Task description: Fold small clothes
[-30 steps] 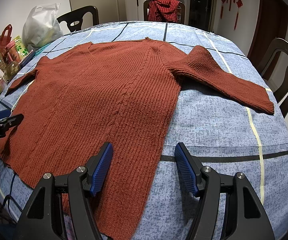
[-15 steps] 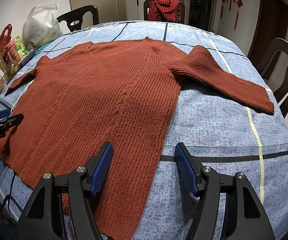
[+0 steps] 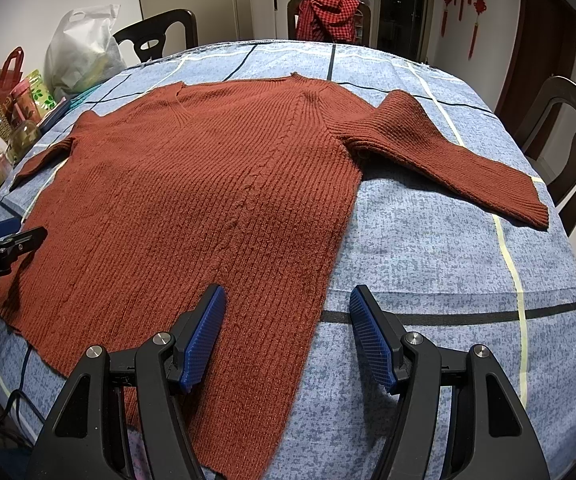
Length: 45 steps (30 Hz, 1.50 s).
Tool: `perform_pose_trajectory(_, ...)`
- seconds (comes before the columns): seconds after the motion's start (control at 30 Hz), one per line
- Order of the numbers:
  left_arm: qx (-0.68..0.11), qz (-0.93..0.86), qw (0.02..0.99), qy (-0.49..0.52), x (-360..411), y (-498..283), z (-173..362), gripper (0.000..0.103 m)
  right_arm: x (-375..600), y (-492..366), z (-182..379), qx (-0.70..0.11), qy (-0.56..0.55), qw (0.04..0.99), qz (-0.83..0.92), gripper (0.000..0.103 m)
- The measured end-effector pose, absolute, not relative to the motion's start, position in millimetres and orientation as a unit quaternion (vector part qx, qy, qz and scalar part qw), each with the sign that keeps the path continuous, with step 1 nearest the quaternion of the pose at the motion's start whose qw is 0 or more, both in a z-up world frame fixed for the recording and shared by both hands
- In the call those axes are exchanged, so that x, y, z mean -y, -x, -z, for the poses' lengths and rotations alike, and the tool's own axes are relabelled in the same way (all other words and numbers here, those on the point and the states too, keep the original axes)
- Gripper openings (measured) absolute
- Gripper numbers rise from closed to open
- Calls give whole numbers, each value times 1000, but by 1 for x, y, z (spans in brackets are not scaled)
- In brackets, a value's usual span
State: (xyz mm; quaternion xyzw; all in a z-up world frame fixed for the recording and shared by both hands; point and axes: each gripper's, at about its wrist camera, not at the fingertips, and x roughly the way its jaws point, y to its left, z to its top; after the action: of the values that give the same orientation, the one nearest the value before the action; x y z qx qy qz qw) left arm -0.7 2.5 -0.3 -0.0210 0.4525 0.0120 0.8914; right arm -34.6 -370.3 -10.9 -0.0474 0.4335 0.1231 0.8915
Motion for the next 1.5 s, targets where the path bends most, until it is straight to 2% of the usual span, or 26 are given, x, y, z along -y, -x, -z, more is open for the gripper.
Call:
perform_pose_trajectory(1.13,-446,-18,895,22,-1,3,0,101,369,29,7,-453,42,882,-121,65)
perform_pose_trajectory(1.5,-444,-22,896,24,0,2,2,102,370,35,9,-436,39,891,-120,66)
